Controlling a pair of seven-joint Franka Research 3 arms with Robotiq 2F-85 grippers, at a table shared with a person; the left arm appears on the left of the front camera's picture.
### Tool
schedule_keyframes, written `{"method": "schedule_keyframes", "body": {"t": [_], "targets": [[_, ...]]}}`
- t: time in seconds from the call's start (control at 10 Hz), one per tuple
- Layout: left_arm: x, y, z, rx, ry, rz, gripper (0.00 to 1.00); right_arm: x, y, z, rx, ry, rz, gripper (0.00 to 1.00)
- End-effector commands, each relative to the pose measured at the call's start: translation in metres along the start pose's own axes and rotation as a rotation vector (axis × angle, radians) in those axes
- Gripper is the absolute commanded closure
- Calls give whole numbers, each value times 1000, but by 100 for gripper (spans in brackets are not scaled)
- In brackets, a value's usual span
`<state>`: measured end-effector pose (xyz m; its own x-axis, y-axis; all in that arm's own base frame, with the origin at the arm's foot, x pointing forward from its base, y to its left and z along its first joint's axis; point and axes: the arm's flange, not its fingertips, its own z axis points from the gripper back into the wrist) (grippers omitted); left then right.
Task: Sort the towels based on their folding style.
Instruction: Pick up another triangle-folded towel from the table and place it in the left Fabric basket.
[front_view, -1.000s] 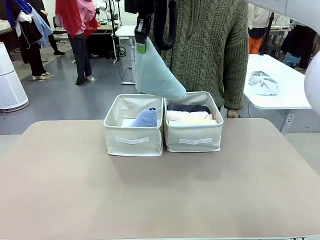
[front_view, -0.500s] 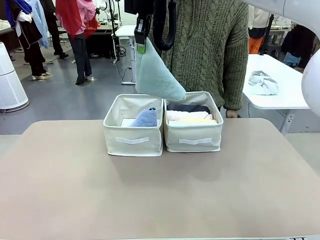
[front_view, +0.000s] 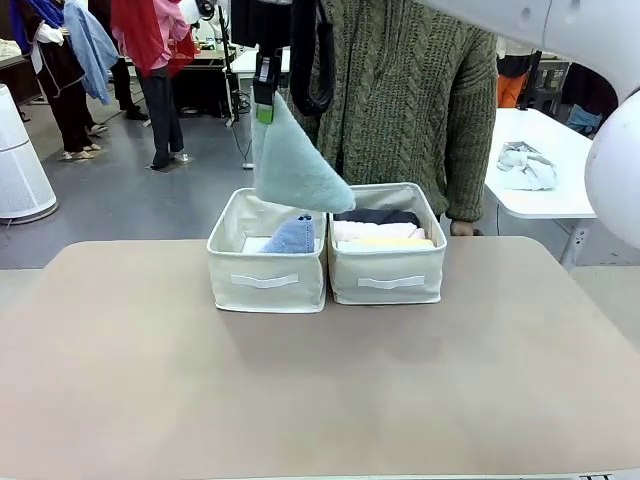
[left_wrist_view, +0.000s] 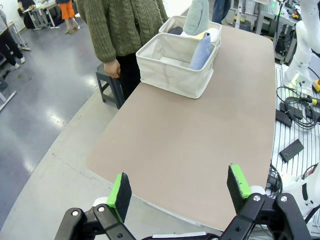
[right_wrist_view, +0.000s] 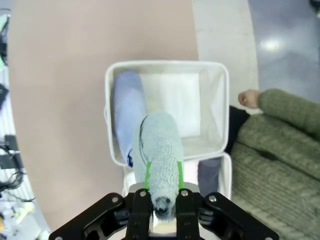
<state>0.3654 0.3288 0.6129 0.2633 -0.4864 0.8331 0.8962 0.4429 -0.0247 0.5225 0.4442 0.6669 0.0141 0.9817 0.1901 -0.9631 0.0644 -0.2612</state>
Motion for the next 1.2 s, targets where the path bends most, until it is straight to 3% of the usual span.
{"method": "schedule_keyframes", "body": {"t": [0.0,0.3,1.1], "targets": [[0,-1,2,4,-7,-17,0,13,-16,1,-3,-77,64,84],[0,-1,2,4,-7,-17,0,12,-31,-8,-55,-194,48,84],[0,-1,2,4,-7,-17,0,11,-51,-63,16,-203,35,84]]}}
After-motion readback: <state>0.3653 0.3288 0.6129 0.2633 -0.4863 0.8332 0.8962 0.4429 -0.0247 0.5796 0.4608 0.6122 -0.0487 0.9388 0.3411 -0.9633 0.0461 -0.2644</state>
